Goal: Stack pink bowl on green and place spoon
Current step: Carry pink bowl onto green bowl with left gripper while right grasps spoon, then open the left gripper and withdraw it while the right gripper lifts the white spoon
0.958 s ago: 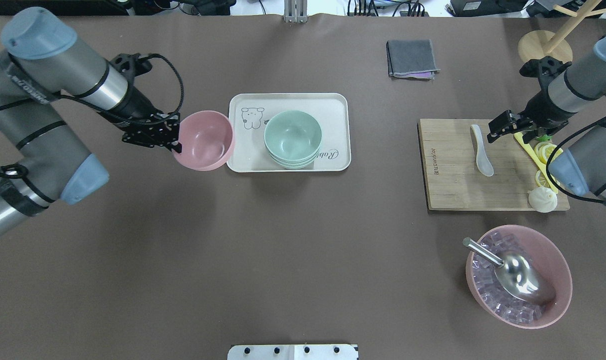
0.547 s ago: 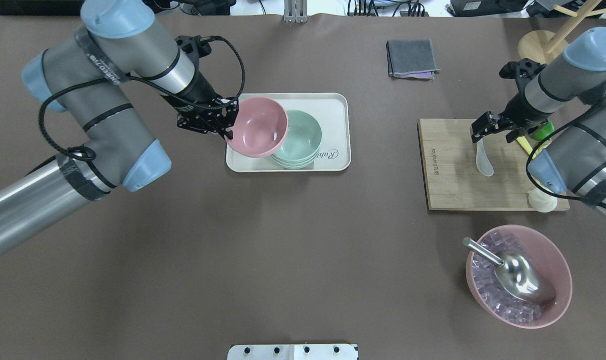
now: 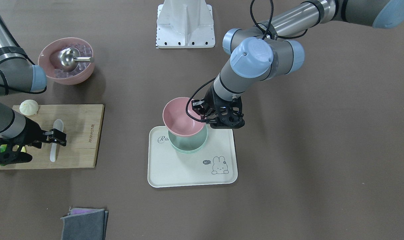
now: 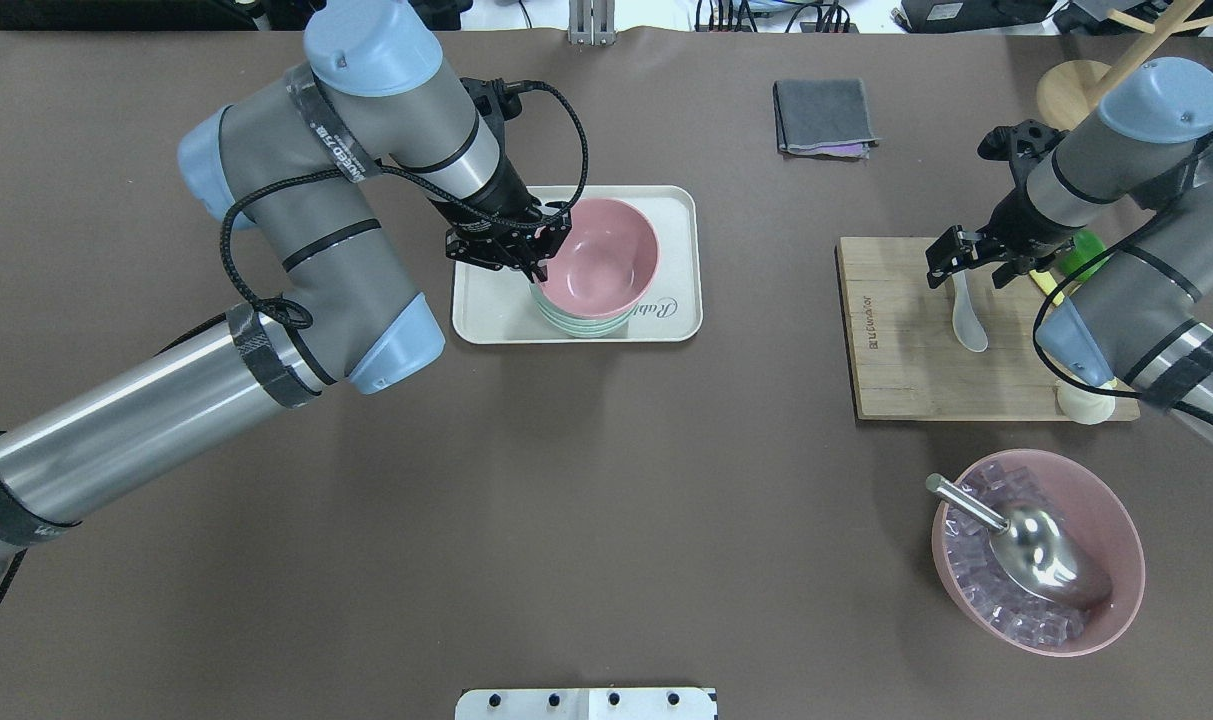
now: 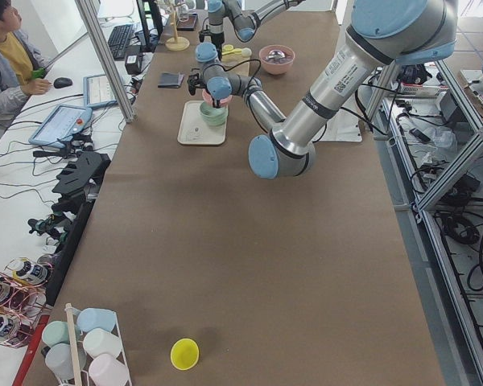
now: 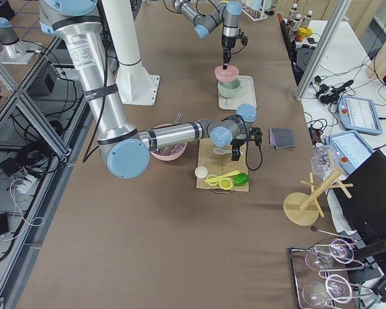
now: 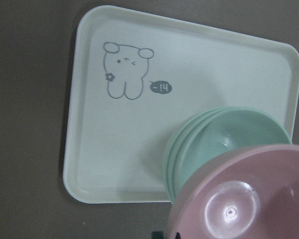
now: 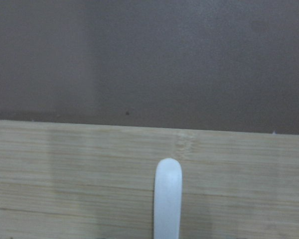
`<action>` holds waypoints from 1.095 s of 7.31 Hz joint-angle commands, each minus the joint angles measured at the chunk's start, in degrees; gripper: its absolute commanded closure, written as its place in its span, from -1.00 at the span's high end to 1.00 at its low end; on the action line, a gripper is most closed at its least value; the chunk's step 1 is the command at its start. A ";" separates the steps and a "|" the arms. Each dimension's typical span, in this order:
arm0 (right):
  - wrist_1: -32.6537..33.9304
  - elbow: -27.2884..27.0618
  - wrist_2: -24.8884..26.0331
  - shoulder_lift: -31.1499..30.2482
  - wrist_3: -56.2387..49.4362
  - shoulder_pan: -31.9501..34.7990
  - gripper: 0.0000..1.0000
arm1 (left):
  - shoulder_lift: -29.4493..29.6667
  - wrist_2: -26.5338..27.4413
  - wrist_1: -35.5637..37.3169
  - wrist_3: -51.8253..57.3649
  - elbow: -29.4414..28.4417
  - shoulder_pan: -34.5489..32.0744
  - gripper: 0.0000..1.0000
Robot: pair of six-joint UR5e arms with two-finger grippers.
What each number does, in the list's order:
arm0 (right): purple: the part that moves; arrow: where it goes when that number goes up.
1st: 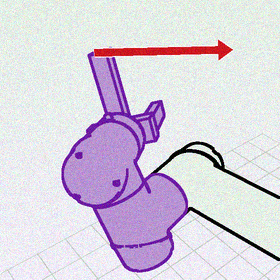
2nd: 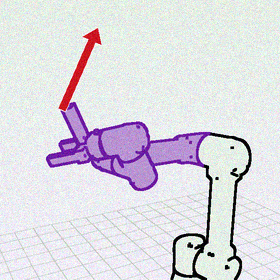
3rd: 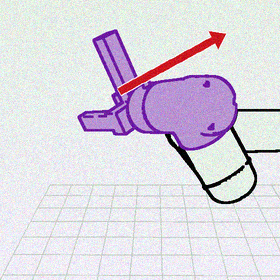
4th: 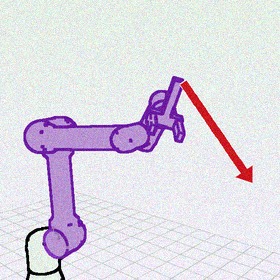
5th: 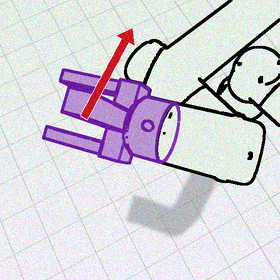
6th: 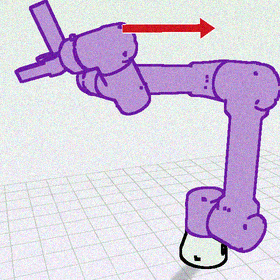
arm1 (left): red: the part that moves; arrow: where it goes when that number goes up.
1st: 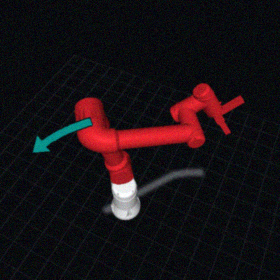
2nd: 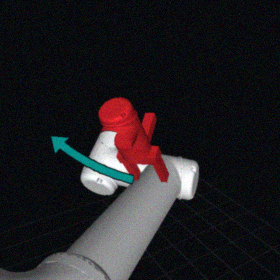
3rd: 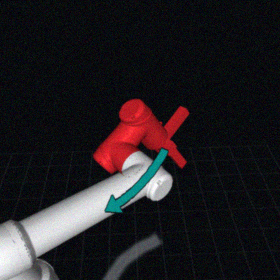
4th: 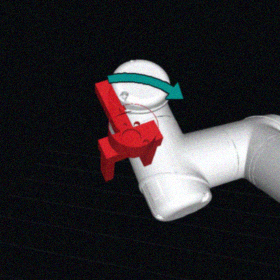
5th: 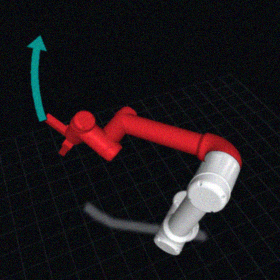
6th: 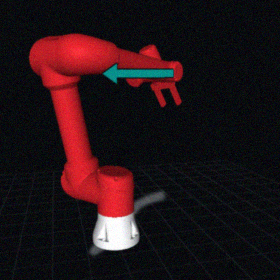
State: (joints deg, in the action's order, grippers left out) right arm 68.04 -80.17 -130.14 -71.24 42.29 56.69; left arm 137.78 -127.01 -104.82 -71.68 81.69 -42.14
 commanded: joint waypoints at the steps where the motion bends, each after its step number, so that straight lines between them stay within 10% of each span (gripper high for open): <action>1: 0.07 0.10 -0.12 0.05 0.42 -0.09 0.60 | 0.47 0.97 -1.44 0.49 -0.83 -0.22 -1.00; 4: 0.07 0.28 -0.12 -0.04 1.39 -0.27 0.57 | 0.30 2.99 -1.44 3.12 -1.36 -0.84 -1.00; 5: 0.07 0.28 -0.21 -0.04 1.74 -0.35 -0.04 | 0.38 2.99 -1.44 3.04 -1.54 -0.75 -1.00; 6: -0.02 0.19 -0.21 0.05 2.61 -0.53 -0.99 | -0.05 4.56 -1.35 2.95 -1.54 -0.67 0.98; 8: 0.33 0.19 -1.95 1.27 2.71 -0.53 -1.00 | -0.23 6.60 -2.67 2.25 -1.19 -0.49 0.96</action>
State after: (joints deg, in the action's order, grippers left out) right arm 68.10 -80.00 -130.95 -70.90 44.76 56.20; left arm 137.70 -121.28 -107.01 -69.08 80.22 -42.70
